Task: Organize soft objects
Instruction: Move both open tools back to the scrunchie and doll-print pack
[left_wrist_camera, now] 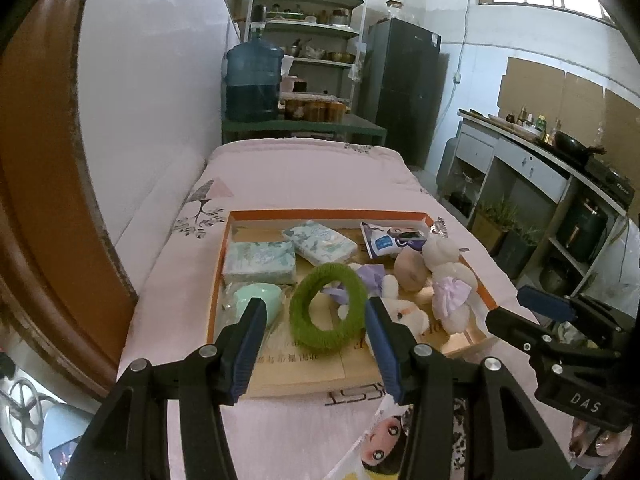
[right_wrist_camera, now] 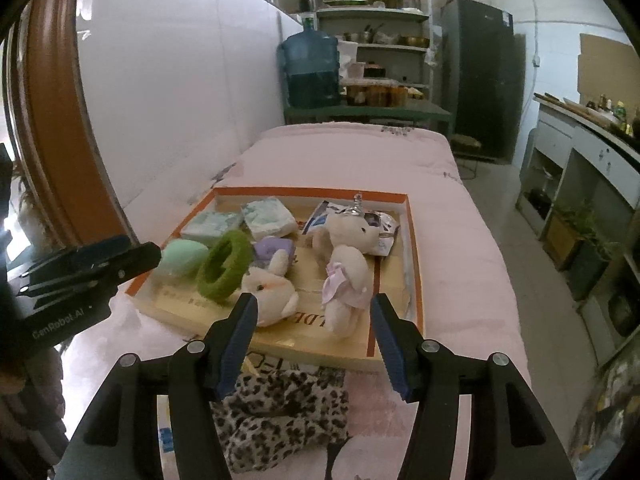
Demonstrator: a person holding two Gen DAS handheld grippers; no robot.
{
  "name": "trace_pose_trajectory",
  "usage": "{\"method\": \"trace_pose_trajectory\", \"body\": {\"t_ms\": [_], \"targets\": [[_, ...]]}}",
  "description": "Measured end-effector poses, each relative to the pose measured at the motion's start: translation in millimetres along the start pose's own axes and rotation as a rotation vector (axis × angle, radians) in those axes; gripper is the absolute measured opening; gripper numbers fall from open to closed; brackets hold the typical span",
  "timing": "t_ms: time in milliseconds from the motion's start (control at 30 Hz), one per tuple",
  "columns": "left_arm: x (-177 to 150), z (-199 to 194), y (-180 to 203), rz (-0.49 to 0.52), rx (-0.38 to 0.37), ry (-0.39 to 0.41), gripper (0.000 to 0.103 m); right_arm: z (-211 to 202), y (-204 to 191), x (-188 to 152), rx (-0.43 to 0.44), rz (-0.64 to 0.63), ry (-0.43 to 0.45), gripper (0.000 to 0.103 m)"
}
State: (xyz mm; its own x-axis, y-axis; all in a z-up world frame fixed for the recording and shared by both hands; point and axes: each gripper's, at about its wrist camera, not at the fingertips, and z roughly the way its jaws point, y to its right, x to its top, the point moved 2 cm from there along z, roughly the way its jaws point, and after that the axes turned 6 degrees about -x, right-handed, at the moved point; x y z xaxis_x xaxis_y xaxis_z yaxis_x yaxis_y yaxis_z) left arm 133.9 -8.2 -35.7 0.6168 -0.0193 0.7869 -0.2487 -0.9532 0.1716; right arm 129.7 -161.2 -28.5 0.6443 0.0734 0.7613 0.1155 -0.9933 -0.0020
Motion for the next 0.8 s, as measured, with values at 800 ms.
{"method": "trace_pose_trajectory", "body": {"t_ms": [800], "targets": [[-24.2,-63.2,3.5,-0.017,-0.01,0.057,0.051,-60.5,-14.4,-23.0,0.004,0.008,0.039,0.073]]}}
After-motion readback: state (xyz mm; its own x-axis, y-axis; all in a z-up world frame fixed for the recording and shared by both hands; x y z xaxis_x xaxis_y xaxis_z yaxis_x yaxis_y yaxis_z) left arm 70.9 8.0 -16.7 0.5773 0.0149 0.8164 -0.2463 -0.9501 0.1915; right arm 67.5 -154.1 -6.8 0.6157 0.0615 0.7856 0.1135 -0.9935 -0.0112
